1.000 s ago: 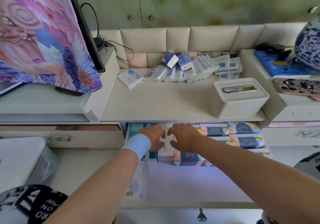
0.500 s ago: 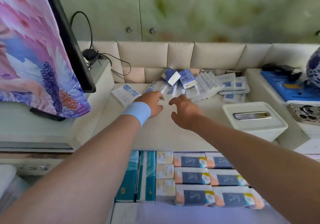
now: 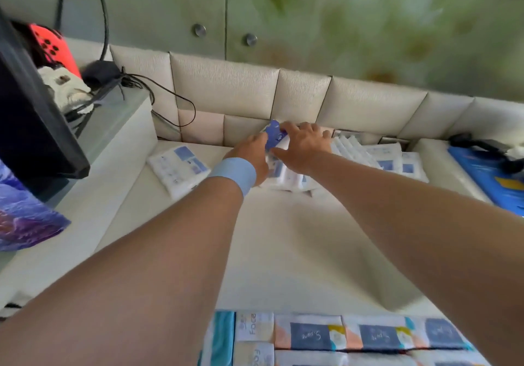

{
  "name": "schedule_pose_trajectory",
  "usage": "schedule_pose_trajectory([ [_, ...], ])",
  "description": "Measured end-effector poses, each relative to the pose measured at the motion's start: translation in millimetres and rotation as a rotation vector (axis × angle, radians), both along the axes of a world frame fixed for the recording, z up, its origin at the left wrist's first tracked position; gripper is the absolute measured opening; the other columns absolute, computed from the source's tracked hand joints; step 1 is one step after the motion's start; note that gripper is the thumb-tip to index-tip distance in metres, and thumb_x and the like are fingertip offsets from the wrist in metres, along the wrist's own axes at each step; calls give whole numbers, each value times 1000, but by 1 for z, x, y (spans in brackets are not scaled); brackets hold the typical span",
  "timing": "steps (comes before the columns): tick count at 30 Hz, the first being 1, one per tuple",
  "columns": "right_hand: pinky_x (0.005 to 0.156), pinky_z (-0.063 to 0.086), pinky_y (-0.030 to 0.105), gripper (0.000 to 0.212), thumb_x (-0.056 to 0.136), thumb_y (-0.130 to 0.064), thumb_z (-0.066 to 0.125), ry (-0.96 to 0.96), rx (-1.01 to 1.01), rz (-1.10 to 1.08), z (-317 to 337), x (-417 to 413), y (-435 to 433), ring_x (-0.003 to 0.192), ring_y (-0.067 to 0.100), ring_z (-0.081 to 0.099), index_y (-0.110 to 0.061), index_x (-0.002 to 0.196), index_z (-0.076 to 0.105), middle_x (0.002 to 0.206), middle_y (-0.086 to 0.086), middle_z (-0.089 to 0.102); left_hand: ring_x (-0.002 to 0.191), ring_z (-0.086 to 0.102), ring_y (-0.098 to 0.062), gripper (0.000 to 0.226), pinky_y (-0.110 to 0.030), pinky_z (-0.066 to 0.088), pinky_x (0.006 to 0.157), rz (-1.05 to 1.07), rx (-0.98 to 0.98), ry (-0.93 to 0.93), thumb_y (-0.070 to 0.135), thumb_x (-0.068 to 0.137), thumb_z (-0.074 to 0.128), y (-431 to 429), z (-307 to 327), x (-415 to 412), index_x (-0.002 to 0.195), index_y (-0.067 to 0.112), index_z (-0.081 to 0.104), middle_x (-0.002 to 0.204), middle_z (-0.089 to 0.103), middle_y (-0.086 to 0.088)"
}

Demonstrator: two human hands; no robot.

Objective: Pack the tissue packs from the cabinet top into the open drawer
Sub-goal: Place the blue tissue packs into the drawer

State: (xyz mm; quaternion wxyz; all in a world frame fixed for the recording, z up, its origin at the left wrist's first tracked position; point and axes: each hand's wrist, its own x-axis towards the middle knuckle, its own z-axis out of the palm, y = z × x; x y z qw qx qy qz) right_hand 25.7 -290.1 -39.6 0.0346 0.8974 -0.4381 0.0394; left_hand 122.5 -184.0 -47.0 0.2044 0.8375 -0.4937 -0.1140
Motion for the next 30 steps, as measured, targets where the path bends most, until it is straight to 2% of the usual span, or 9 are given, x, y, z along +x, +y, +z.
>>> schedule_pose_trajectory([
  [6, 106, 26, 50, 46, 70, -48, 66, -256, -44, 7, -25, 22, 13, 110, 23, 52, -24, 103, 46, 107, -5, 56, 140, 29, -26, 80, -42, 38, 103, -60, 14, -40, 9, 88, 58, 10, -21, 11, 152, 27, 14, 157, 18, 1],
  [10, 95, 33, 39, 61, 62, -49, 66, -451, 69, 270, -26, 16, 24, 105, 21, 56, -26, 114, 47, 107, -7, 62, 147, 9, -22, 92, -44, 35, 109, -71, -16, -152, 13, 86, 61, 18, -26, 19, 155, 29, 3, 162, -5, 6],
  [12, 100, 32, 39, 70, 62, -54, 53, -405, 114, 405, -25, 5, 24, 111, 20, 54, -23, 125, 49, 115, -5, 64, 147, 9, -23, 92, -47, 36, 108, -75, 27, -146, 20, 87, 63, 22, -26, 21, 155, 26, 2, 162, 4, 4],
  [14, 103, 30, 42, 69, 67, -53, 42, -359, 15, 411, -24, -2, 19, 120, 22, 49, -22, 128, 53, 123, -3, 61, 142, 17, -27, 91, -49, 39, 105, -71, 88, -97, 27, 88, 63, 27, -27, 22, 155, 30, 2, 155, 21, 2],
  [17, 104, 29, 48, 48, 87, -38, 46, -255, -93, 79, -21, -6, 6, 131, 30, 37, -25, 133, 49, 141, 7, 43, 133, 22, -28, 88, -45, 46, 96, -73, 158, -192, 38, 83, 67, 33, -28, 20, 152, 36, 12, 141, 28, -1],
  [20, 98, 37, 47, 41, 97, -44, 44, -111, 87, -200, -22, -13, -2, 125, 36, 41, -23, 133, 42, 137, 14, 39, 130, 25, -28, 78, -41, 45, 93, -78, 188, -216, 44, 76, 72, 35, -24, 18, 142, 36, 31, 136, 29, -1],
  [25, 92, 45, 41, 43, 81, -19, 65, -261, 138, -123, -9, -31, 10, 107, 28, 50, -23, 121, 48, 123, 6, 45, 126, 36, -27, 70, -41, 39, 96, -127, 225, -312, 46, 74, 74, 38, -10, 19, 134, 29, 42, 136, 39, 2],
  [28, 80, 52, 36, 37, 81, -28, 64, -447, 208, -84, 9, -48, 33, 95, 22, 53, -25, 117, 53, 119, -1, 41, 119, 46, -26, 65, -40, 43, 95, -164, 254, -285, 45, 72, 78, 43, 7, 15, 126, 25, 49, 127, 50, 2],
  [30, 72, 49, 30, 27, 85, -33, 59, -553, 306, -104, 19, -63, 50, 89, 20, 57, -26, 111, 59, 112, -4, 46, 109, 54, -25, 61, -37, 48, 87, -175, 246, -223, 42, 69, 80, 49, 18, 9, 120, 22, 52, 121, 56, 2],
])
